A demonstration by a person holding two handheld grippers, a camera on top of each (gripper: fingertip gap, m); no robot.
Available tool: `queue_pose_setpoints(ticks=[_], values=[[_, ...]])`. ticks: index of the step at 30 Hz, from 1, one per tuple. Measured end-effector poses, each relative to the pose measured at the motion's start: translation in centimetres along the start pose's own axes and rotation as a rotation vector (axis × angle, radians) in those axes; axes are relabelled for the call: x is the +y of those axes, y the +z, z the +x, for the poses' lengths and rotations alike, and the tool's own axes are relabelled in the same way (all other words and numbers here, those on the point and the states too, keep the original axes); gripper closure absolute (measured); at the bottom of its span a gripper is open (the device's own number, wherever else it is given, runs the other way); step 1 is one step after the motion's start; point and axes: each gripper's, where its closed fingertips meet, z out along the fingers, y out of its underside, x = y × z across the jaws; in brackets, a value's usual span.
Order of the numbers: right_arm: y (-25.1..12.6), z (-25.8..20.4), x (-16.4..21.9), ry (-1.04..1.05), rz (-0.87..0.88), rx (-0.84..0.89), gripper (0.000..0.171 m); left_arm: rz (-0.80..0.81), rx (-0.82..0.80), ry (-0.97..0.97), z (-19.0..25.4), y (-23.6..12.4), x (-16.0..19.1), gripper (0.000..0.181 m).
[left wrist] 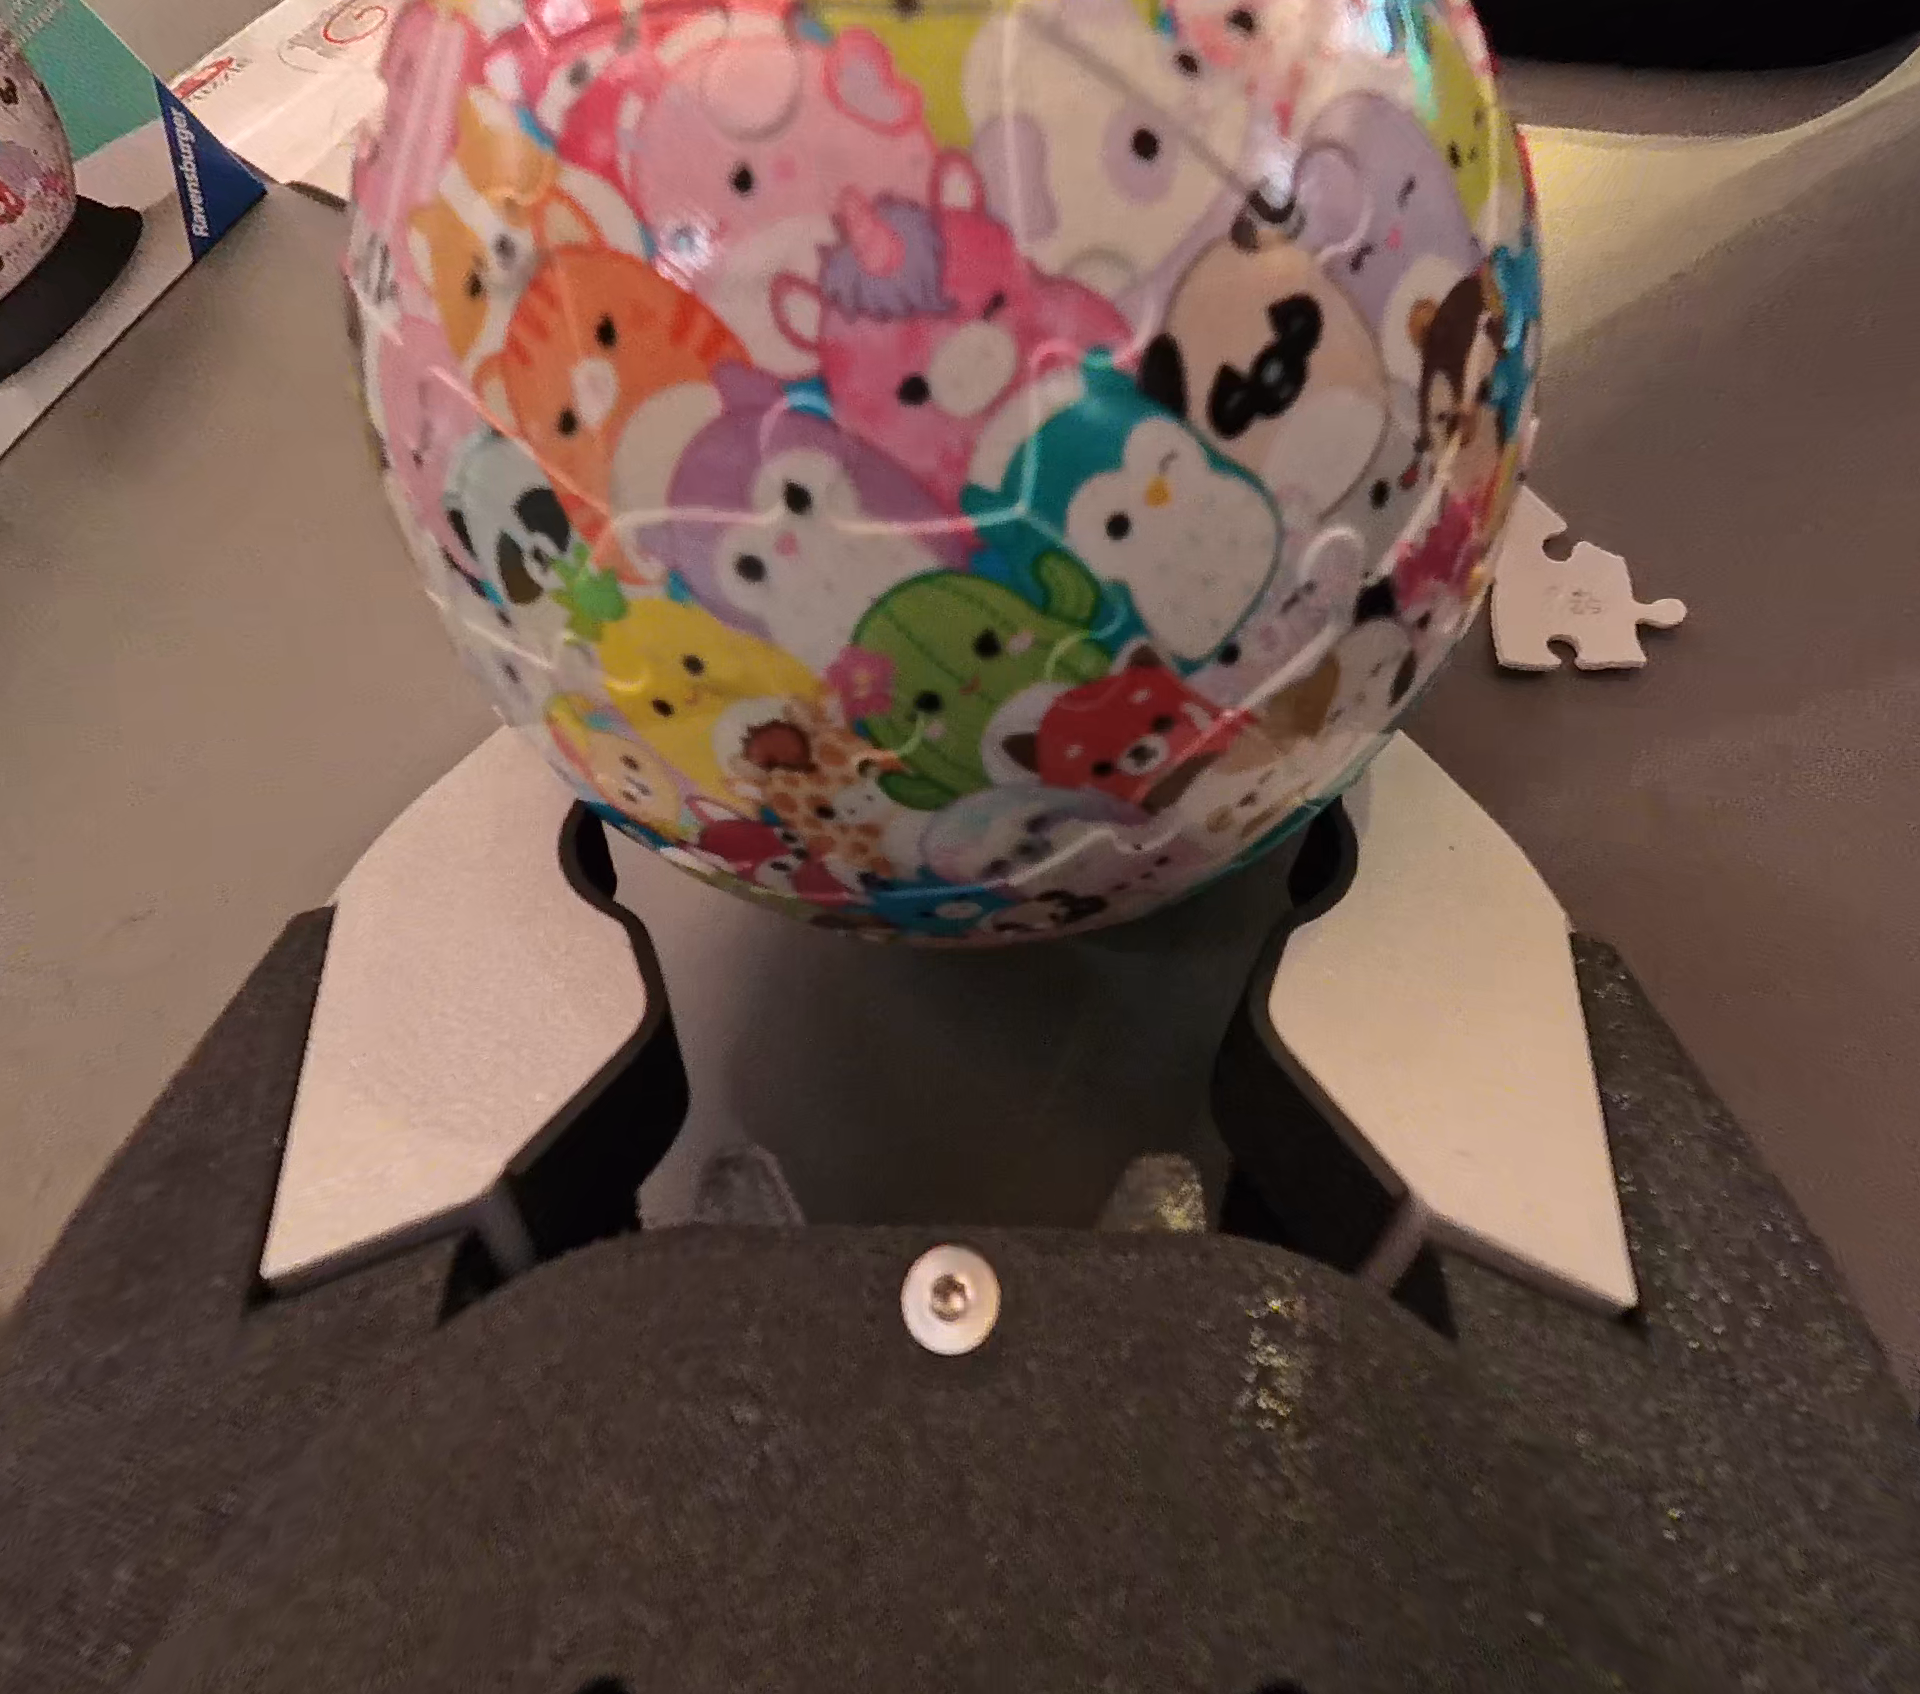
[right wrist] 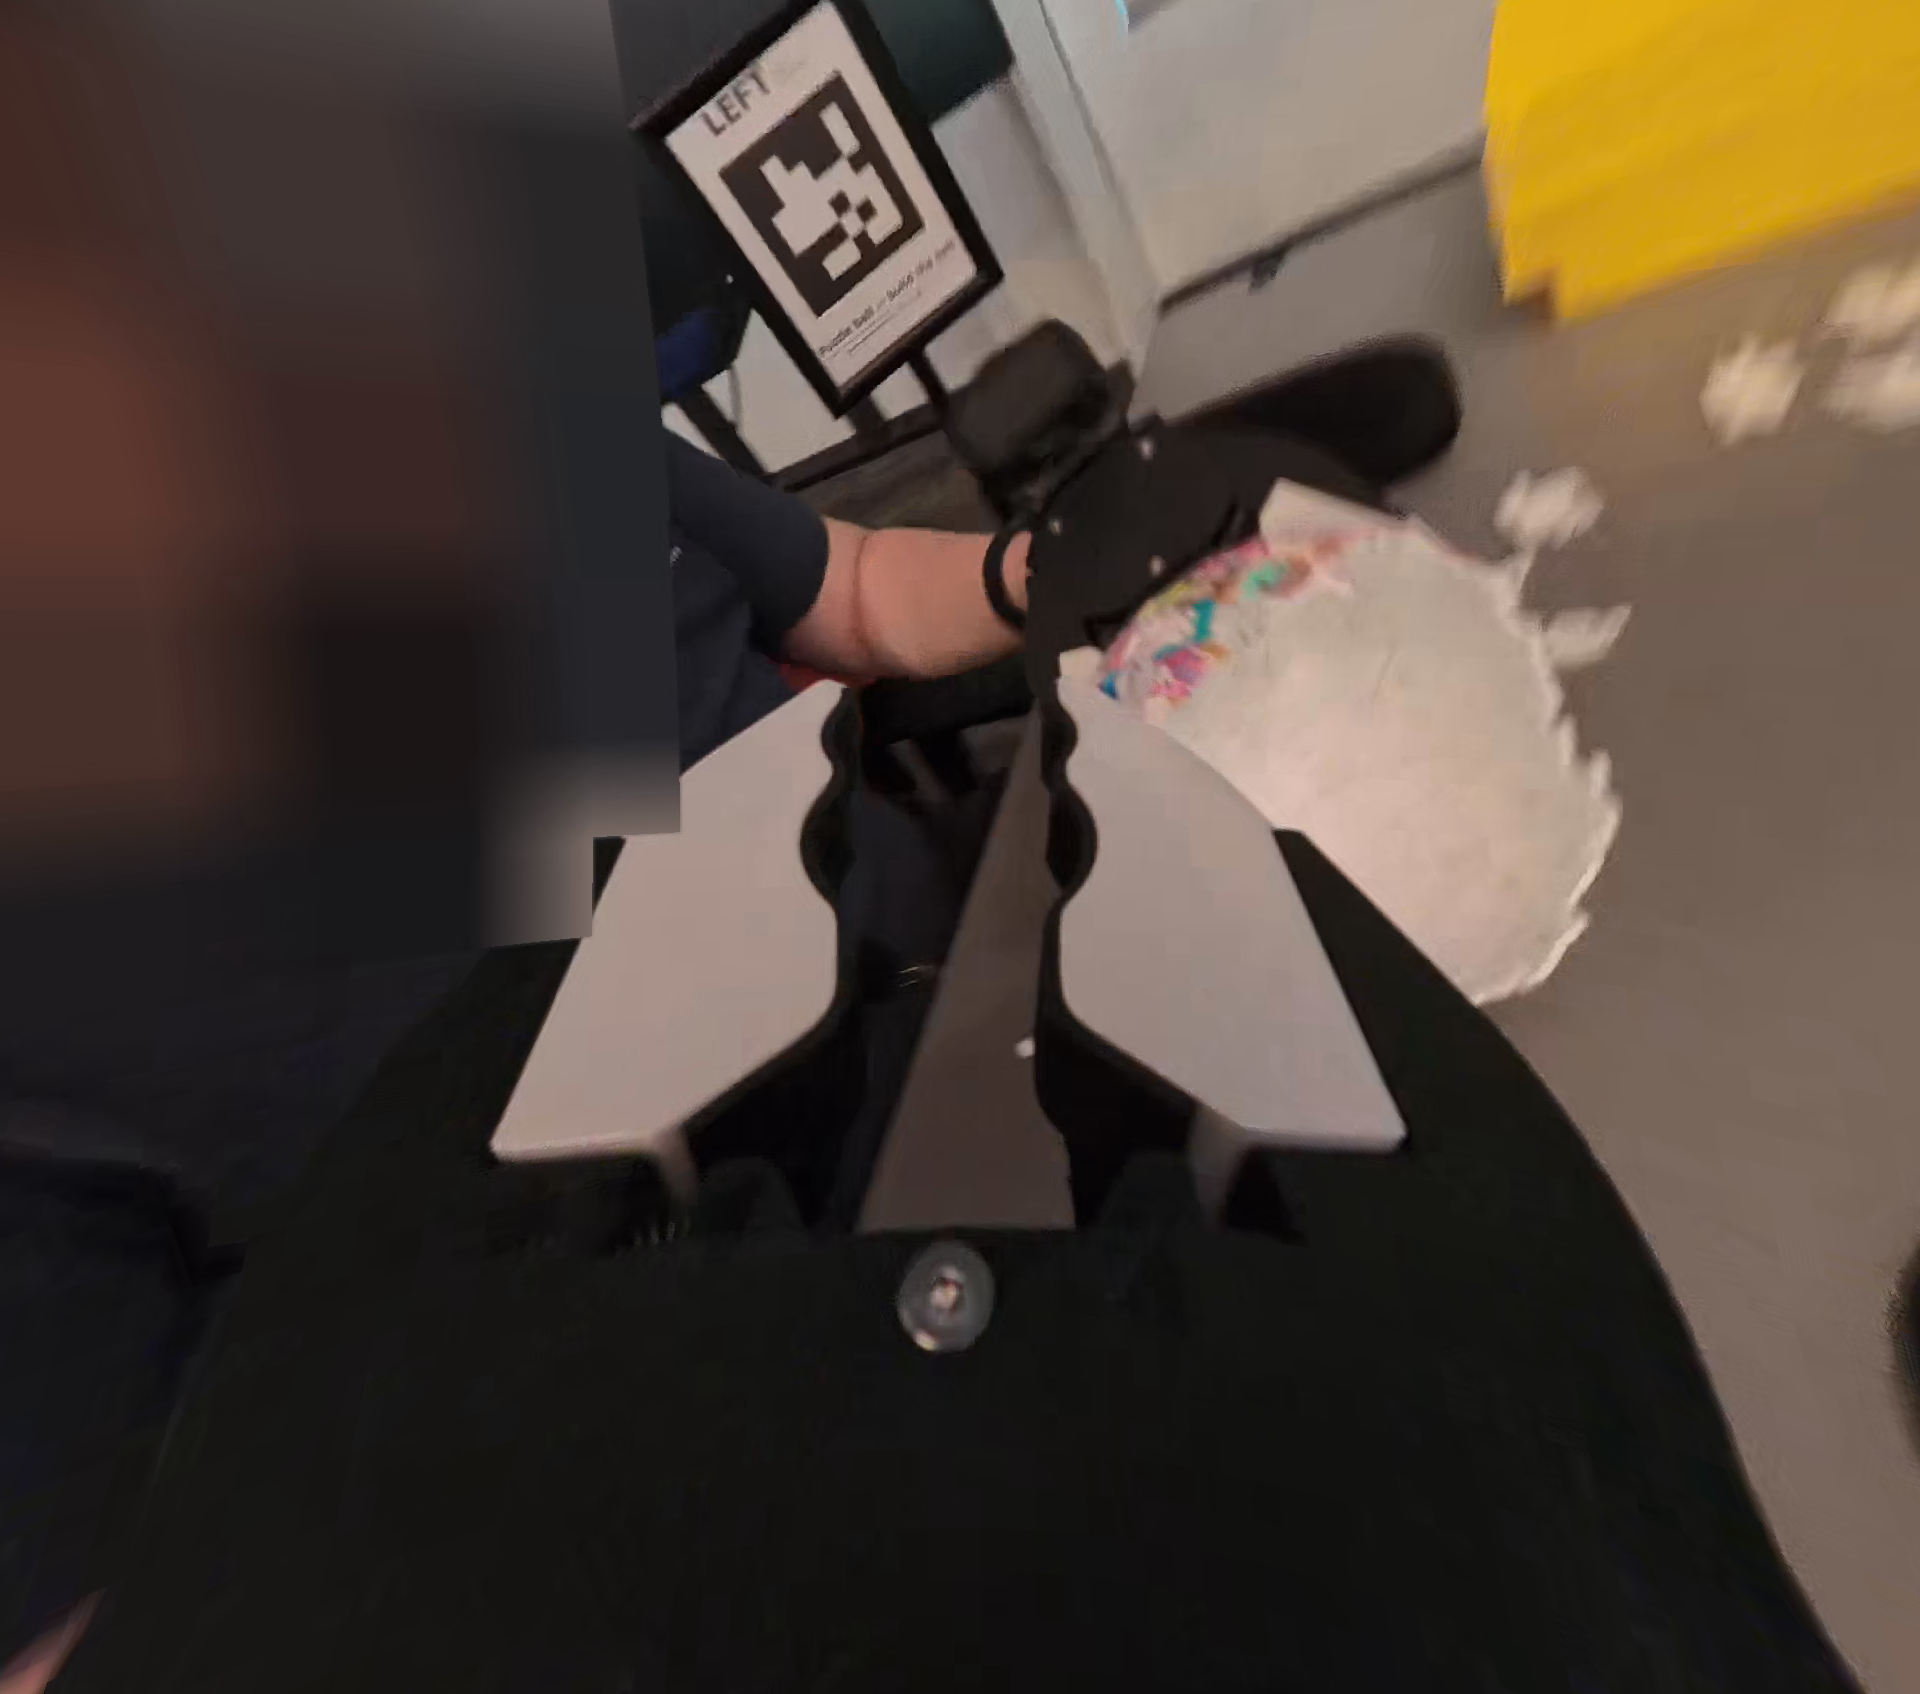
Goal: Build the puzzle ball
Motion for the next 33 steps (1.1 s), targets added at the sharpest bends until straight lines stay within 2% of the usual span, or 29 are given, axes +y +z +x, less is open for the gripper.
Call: queue_pose_setpoints(ticks=[2, 3, 5, 7, 10, 13, 15, 18, 20, 23, 26, 27, 33], values=[[-0.8, -2.9, 0.1, -0.251, 0.125, -0.013, 0.137, 0.003, 0.004, 0.000, 0.0, 0.0, 0.0, 0.053], [-1.3, -4.0, 0.2, -0.311, 0.198, -0.007, 0.131, 0.004, 0.006, -0.001, 0.0, 0.0, -0.1, 0.053], [-2.2, -5.2, 0.9, -0.318, 0.303, -0.014, 0.123, 0.008, 0.010, -0.004, 0.0, 0.1, -0.2, 0.053], [-2.5, -5.3, 2.7, -0.248, 0.300, -0.031, 0.125, 0.007, 0.014, 0.001, 0.0, 0.2, -0.3, 0.053], [-1.5, -2.5, 6.5, -0.261, 0.169, 0.155, 0.128, -0.006, 0.016, 0.011, -0.1, 0.2, -0.4, 0.053], [0.5, -0.2, 10.4, -0.331, -0.049, 0.318, 0.129, -0.018, 0.018, 0.026, -0.1, 0.2, -0.4, 0.053], [1.7, 0.4, 11.9, -0.384, -0.179, 0.363, 0.129, -0.023, 0.021, 0.025, -0.1, 0.2, -0.4, 0.053], [2.4, 2.3, 14.2, -0.375, -0.390, 0.437, 0.137, -0.028, 0.028, 0.015, -0.1, 0.2, -0.4, 0.053], [2.8, 3.0, 15.8, -0.364, -0.506, 0.422, 0.144, -0.032, 0.032, 0.013, -0.2, 0.3, -0.4, 0.053], [2.9, 4.2, 16.8, -0.374, -0.592, 0.440, 0.144, -0.043, 0.032, 0.018, -0.3, 0.3, -0.3, 0.053], [2.9, 4.6, 16.6, -0.351, -0.585, 0.456, 0.148, -0.048, 0.029, 0.022, -0.3, 0.3, -0.3, 0.053], [2.8, 4.6, 16.7, -0.339, -0.588, 0.458, 0.158, -0.049, 0.027, 0.023, -0.3, 0.3, -0.3, 0.053], [1.7, 4.7, 16.6, -0.255, -0.580, 0.578, 0.159, -0.056, 0.020, 0.027, -0.3, 0.3, -0.4, 0.053]])
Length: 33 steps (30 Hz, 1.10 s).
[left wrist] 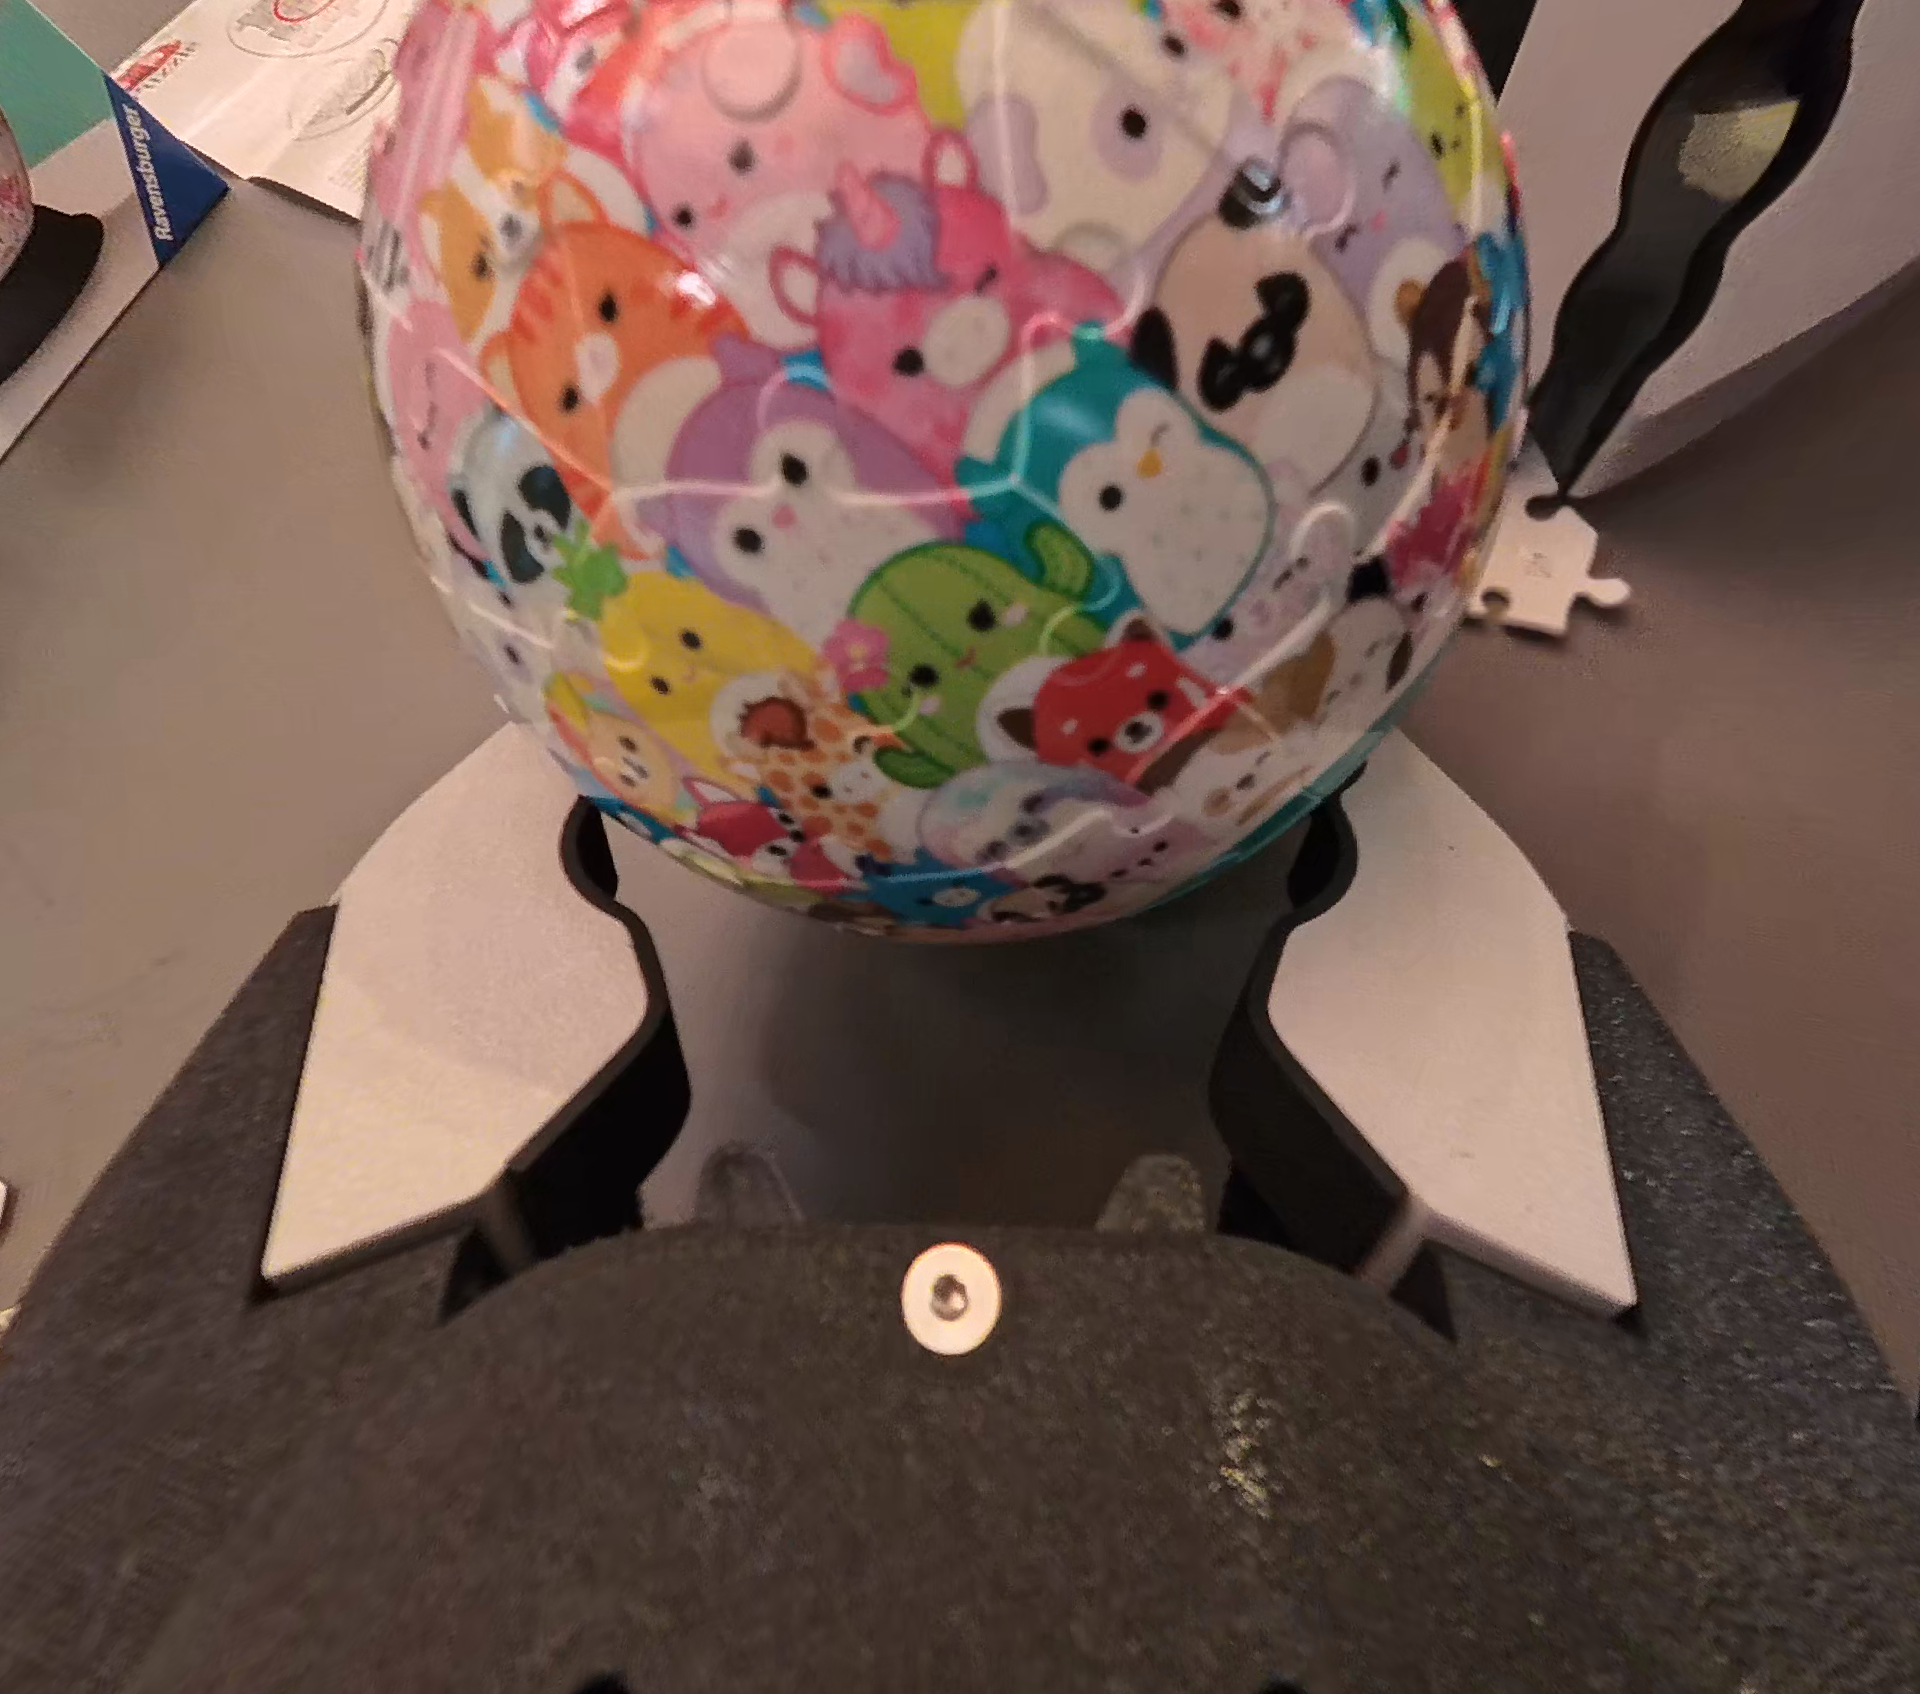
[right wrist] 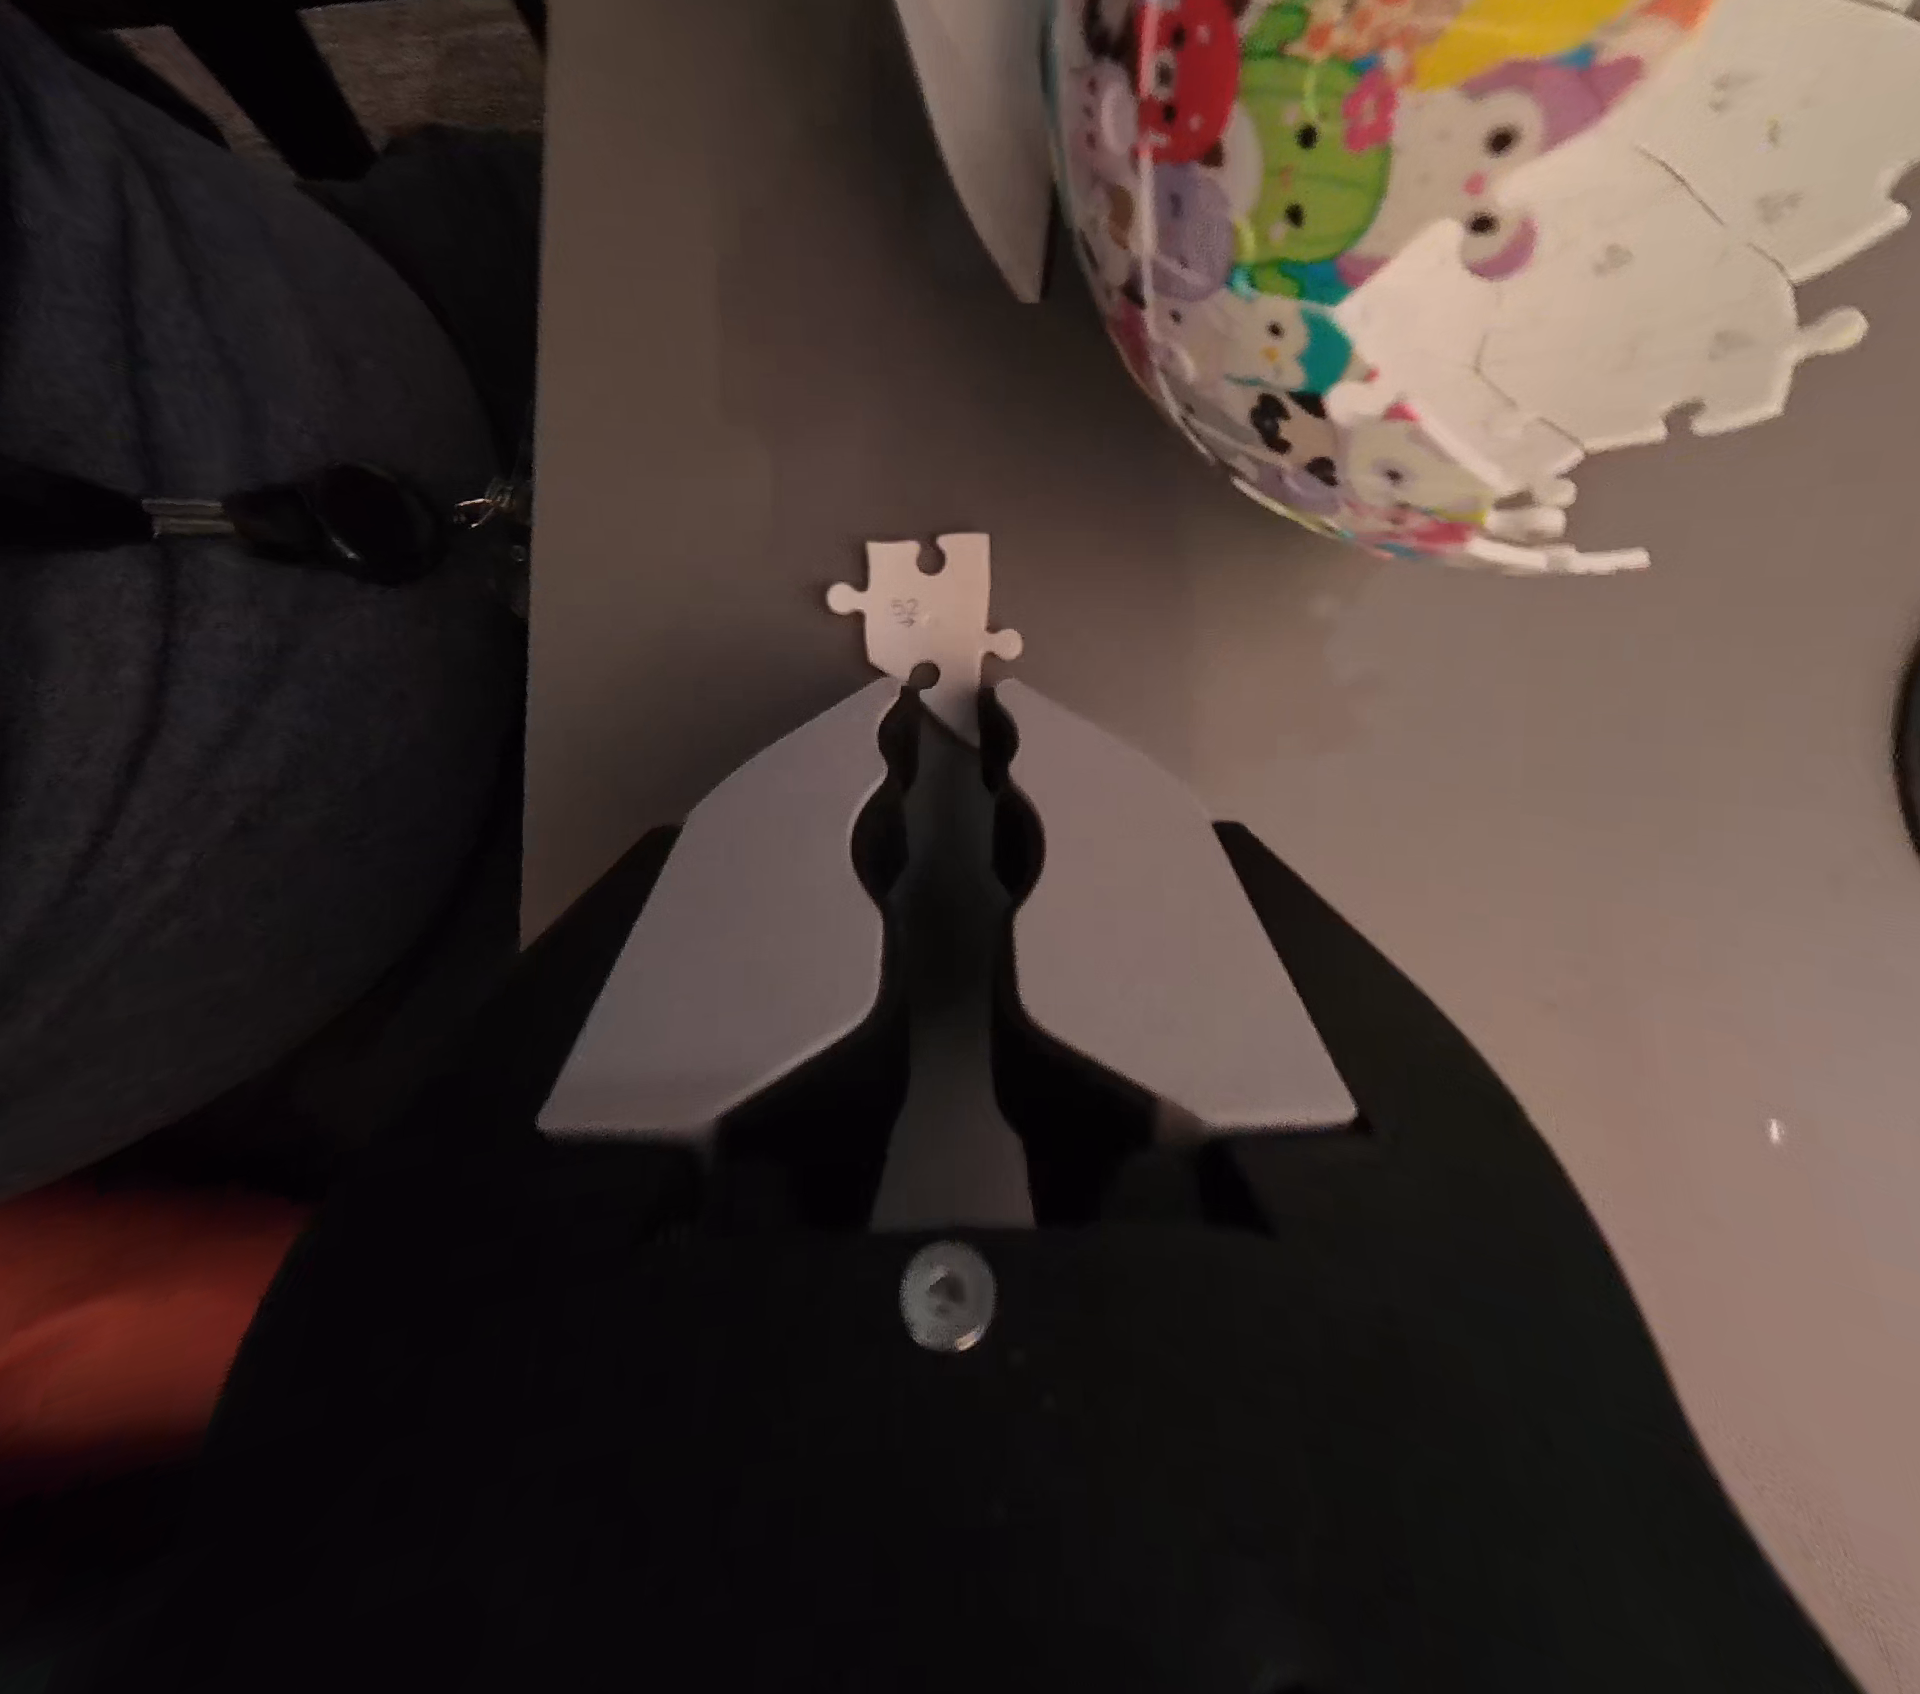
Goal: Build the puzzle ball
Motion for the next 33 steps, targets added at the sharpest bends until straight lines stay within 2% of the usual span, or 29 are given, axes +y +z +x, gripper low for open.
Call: queue_pose_setpoints(ticks=[8, 10, 13, 18, 22, 28, 33], values=[[-2.8, 2.9, 3.2, 0.344, -0.103, 0.310, 0.159, 0.004, 0.004, -0.018, 0.0, -0.1, 0.2, 0.053], [-3.2, 2.9, 3.2, 0.427, -0.056, 0.329, 0.159, 0.007, -0.001, -0.016, 0.0, -0.1, 0.2, 0.053], [-3.1, 1.6, 3.0, 0.502, -0.018, 0.244, 0.151, 0.009, -0.005, -0.012, 0.0, -0.1, 0.2, 0.053], [-4.7, 0.9, 1.9, 0.486, 0.084, 0.082, 0.153, -0.002, -0.003, 0.009, 0.0, -0.2, 0.3, 0.054], [-5.5, 2.4, 2.0, 0.426, 0.104, 0.094, 0.153, -0.009, -0.004, 0.014, 0.0, -0.2, 0.3, 0.054], [-3.0, 1.7, 3.2, 0.336, -0.062, 0.112, 0.150, -0.017, -0.009, 0.020, 0.0, -0.3, 0.4, 0.054], [-2.8, 2.1, 3.0, 0.315, -0.055, 0.163, 0.147, -0.012, -0.006, 0.013, 0.0, -0.3, 0.4, 0.054]])
